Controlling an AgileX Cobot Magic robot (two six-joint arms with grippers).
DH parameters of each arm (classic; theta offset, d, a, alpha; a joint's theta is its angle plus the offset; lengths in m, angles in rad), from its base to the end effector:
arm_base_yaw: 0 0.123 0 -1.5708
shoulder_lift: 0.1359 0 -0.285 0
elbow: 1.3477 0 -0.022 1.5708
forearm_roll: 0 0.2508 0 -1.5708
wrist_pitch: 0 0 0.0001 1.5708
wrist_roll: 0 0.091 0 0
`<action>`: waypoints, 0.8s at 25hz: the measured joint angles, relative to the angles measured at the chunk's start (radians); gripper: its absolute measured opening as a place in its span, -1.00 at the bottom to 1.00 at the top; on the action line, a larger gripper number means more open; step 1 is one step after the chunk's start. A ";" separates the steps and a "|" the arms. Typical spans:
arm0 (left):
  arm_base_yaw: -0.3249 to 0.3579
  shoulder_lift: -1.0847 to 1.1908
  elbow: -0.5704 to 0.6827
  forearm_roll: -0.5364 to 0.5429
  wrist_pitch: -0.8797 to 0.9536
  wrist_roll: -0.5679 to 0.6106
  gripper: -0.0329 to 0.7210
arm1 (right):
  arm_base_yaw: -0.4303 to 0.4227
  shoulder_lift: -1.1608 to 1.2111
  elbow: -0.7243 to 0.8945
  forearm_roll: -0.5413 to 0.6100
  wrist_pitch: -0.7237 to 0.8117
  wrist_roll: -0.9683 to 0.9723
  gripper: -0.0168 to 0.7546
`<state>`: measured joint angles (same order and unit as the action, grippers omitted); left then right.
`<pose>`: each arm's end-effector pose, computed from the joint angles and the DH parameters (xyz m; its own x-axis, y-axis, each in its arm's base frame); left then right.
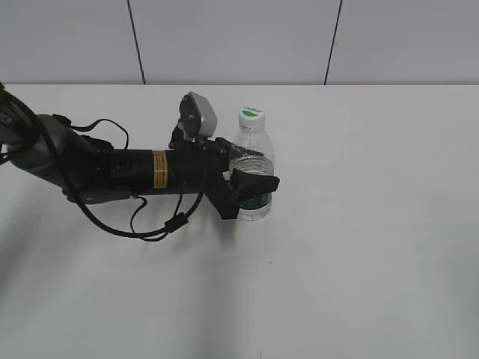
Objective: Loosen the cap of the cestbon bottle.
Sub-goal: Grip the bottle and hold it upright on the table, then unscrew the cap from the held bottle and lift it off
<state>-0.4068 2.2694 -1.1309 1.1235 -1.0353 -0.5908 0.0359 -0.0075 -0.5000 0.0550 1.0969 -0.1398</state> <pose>0.3461 -0.2259 0.0840 -0.1650 0.2248 -0.9603 0.9609 0.2562 -0.1052 -0.0077 0.0042 0.2744 -0.4683 -0.1312 -0.8738 -0.1332 0.9881 -0.0770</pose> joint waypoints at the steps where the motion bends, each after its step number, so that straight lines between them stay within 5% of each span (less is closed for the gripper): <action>1: 0.000 0.000 0.000 0.000 0.000 0.000 0.15 | 0.000 0.000 0.000 0.000 0.000 0.000 0.39; 20: 0.000 0.000 0.000 0.000 0.000 0.000 0.15 | 0.000 0.000 0.000 0.000 0.000 0.000 0.39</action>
<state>-0.4068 2.2694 -1.1309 1.1232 -1.0353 -0.5908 0.0359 -0.0075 -0.5000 0.0550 1.0969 -0.1398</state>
